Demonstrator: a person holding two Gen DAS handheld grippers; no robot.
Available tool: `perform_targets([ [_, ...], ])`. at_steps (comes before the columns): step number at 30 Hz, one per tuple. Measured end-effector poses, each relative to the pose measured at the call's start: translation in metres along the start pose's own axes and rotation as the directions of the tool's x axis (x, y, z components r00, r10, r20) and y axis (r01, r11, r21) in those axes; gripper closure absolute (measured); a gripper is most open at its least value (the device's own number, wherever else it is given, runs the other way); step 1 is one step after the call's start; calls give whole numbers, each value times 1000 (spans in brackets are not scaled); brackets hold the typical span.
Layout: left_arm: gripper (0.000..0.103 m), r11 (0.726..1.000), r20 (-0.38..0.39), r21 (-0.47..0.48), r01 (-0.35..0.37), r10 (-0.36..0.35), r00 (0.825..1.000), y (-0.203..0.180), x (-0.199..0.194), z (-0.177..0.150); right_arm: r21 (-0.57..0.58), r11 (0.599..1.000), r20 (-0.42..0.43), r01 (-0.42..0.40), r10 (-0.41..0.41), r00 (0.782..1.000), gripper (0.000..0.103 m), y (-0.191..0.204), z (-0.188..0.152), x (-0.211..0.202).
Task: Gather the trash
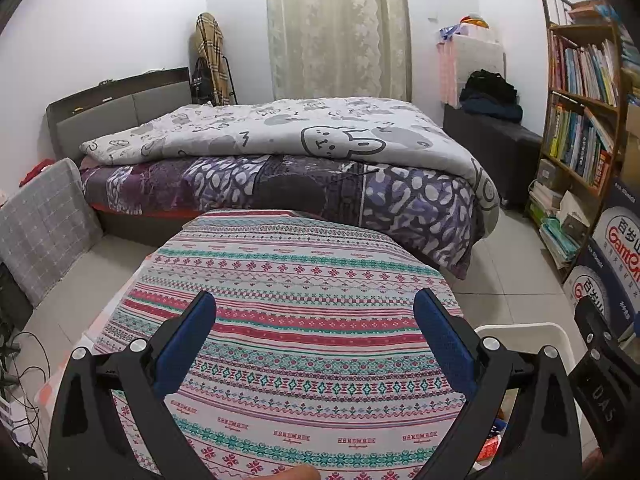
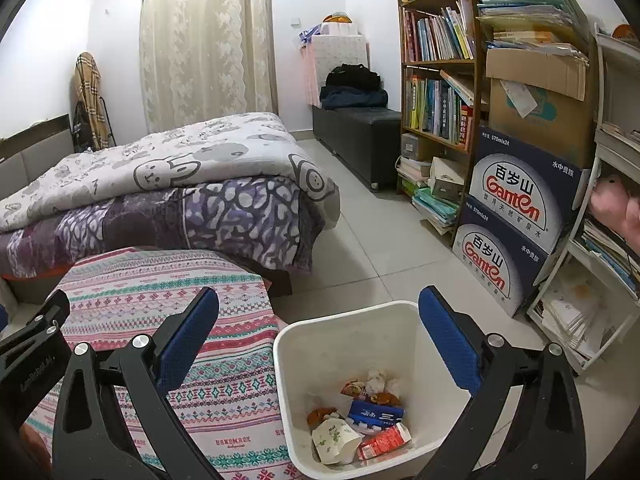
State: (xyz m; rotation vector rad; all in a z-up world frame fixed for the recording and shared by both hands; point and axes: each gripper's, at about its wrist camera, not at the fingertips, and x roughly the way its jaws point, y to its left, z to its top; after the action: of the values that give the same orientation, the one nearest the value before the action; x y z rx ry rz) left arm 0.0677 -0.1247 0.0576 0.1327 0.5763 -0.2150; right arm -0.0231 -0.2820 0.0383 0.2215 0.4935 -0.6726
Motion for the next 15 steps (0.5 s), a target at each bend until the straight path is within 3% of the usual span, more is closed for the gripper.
perform_targets([
  [15, 7, 1000, -17, 19, 16, -16, 1000, -16, 7, -2, 1, 1000, -32, 13, -13, 999, 7, -12, -1, 6],
])
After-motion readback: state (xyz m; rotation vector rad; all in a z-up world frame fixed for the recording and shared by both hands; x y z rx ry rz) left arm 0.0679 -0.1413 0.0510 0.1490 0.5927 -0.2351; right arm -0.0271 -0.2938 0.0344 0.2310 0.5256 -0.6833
